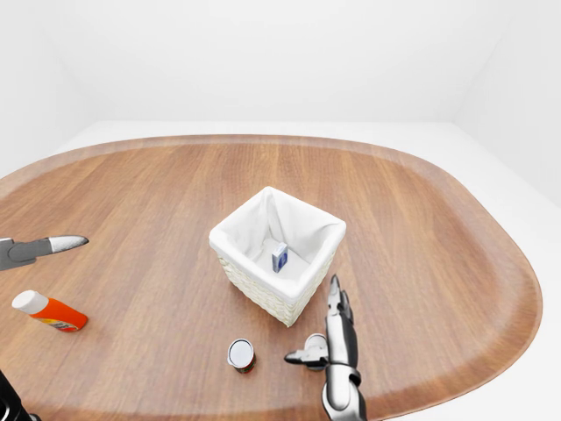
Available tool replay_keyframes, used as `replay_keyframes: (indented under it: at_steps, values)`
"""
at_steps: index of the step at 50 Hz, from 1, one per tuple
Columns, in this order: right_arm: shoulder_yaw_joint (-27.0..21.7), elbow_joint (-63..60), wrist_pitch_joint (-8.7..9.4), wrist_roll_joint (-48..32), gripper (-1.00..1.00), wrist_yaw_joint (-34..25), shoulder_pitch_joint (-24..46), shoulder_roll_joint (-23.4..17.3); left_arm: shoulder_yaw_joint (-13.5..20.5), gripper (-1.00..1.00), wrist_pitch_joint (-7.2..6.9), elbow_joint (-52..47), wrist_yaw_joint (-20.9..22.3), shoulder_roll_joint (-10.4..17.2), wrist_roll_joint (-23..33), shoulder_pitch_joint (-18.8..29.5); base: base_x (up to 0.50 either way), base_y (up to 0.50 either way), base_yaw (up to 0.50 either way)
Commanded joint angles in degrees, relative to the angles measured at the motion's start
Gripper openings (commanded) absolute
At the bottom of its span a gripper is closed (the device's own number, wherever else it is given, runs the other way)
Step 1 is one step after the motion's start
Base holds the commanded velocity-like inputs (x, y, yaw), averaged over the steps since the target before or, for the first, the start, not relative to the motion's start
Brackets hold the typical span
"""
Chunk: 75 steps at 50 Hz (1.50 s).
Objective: Pick up the alphabet soup and the cream cheese box, and put them in the basket.
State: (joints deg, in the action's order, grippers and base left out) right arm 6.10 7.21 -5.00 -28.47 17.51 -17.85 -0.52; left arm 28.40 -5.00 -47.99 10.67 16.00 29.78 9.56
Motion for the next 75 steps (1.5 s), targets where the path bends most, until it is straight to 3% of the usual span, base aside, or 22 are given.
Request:
replay_keyframes:
  at_steps: [1, 46, 75]
  values:
    - [-0.70, 3.14, 0.00, 2.34, 1.00, 0.36, 1.85, -1.11, -0.24, 1.00, 0.00, -0.53, -1.50, 0.42, -3.09, -0.30, 0.00, 0.00, 0.00]
    - [-1.10, 5.89, 0.00, -2.88, 1.00, 1.11, -0.86, -2.44, -0.39, 1.00, 0.00, 0.36, -2.08, -0.06, -3.10, -0.88, 0.00, 0.00, 0.00]
    - [-1.12, 16.82, 0.00, -3.53, 1.00, 3.58, 3.52, -2.40, -0.43, 1.00, 0.00, -0.06, -1.50, 0.15, -2.61, -0.70, 0.00, 0.00, 0.00]
